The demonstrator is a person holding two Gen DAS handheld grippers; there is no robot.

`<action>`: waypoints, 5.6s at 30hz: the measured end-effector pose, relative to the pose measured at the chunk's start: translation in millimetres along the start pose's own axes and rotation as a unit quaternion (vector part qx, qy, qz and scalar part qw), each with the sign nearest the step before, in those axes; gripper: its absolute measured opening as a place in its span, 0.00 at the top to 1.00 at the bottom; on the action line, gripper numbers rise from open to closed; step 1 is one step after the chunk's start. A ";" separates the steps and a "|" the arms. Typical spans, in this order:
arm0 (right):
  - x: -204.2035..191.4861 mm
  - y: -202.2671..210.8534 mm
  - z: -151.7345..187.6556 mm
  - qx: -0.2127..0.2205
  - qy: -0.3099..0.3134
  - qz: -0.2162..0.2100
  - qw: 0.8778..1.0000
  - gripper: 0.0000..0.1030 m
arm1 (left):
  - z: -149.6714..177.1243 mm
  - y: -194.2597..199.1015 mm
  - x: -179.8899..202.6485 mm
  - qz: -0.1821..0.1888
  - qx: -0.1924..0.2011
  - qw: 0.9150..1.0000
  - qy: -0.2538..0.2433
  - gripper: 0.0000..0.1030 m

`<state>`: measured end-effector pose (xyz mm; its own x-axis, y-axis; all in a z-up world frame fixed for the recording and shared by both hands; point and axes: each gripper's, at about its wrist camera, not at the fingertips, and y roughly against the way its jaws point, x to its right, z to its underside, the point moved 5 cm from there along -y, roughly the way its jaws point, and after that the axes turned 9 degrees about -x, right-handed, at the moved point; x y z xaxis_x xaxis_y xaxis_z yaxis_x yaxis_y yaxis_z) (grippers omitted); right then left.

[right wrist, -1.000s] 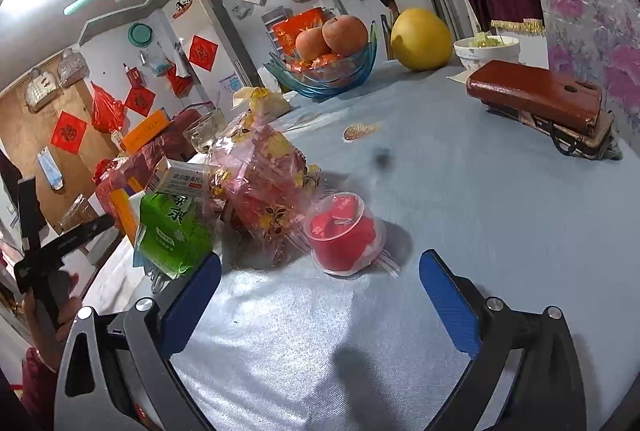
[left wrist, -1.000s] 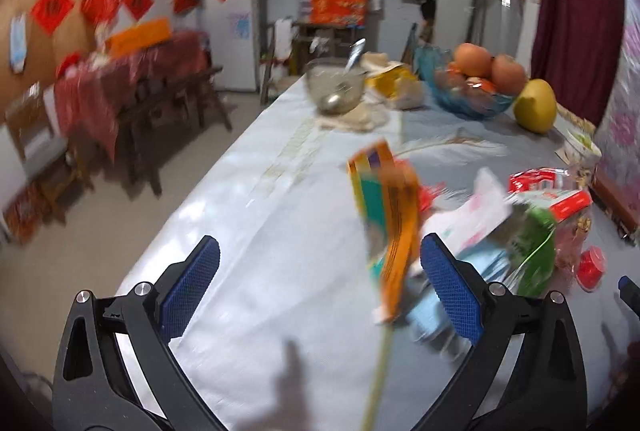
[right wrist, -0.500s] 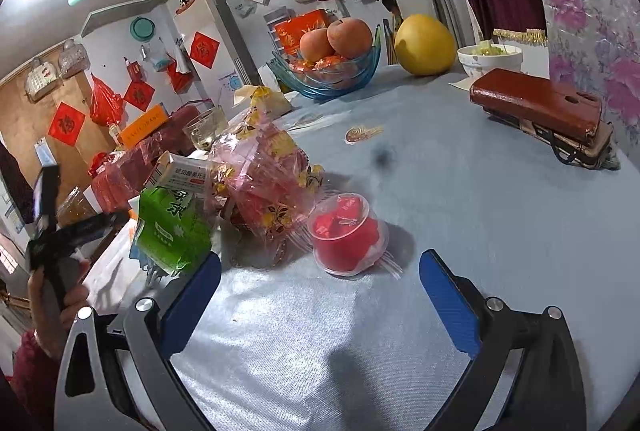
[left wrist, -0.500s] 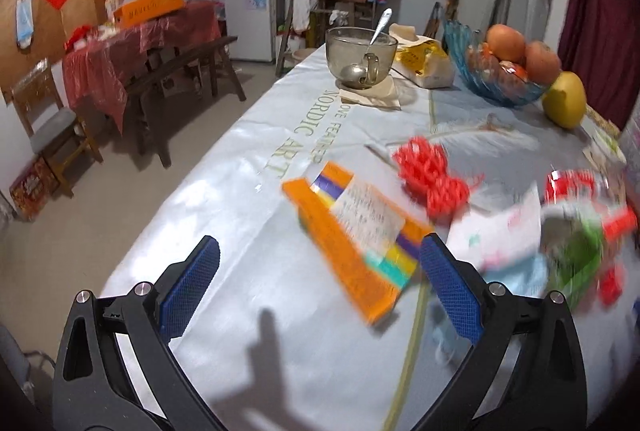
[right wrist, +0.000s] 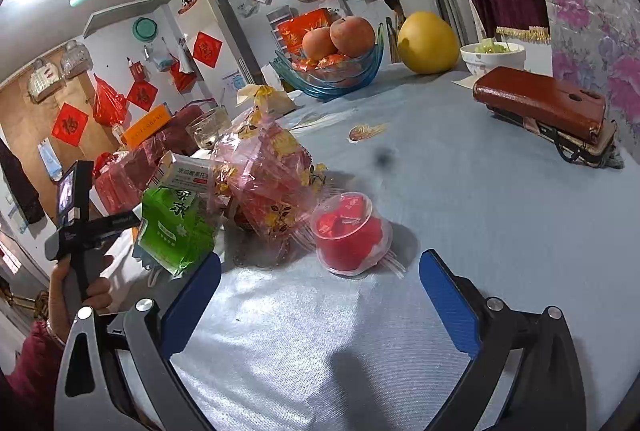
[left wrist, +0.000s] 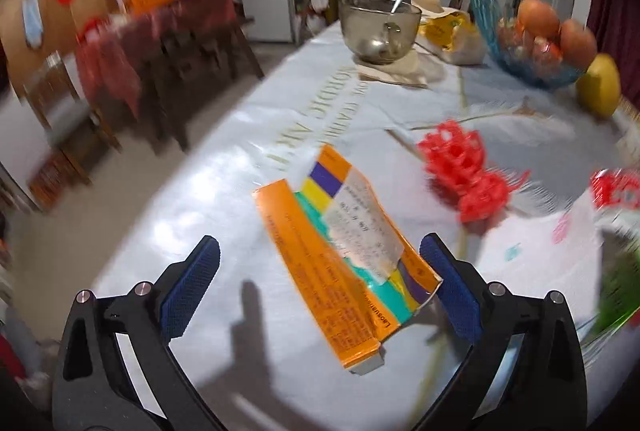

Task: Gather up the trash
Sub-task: 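Grasp the orange-and-purple snack box with the left tool while the right tool grasps the green milk carton, then carry the snack box and green carton to the red wastebasket and release both, then move both tools back over the table toward the mask and jelly cup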

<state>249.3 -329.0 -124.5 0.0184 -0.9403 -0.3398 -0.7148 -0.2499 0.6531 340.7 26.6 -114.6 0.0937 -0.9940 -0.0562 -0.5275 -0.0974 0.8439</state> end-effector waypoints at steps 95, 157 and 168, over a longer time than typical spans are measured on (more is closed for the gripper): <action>-254.5 86.6 73.6 0.013 0.218 -0.110 0.970 0.22 | 195.3 214.8 -206.4 0.093 0.147 0.983 0.064 0.48; -390.3 38.5 141.1 -0.077 0.282 -0.152 0.944 0.06 | 271.2 135.7 -381.1 -0.025 0.035 0.978 0.206 0.07; -279.0 78.7 90.1 -0.007 0.206 -0.088 0.975 0.05 | 251.9 156.7 -304.0 -0.004 0.042 0.989 0.144 0.06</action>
<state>124.9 -65.5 -39.3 0.4204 -0.8952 -0.1477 -0.6666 -0.4152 0.6190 16.9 301.1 -99.7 0.3285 -0.9391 0.1014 -0.5927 -0.1213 0.7962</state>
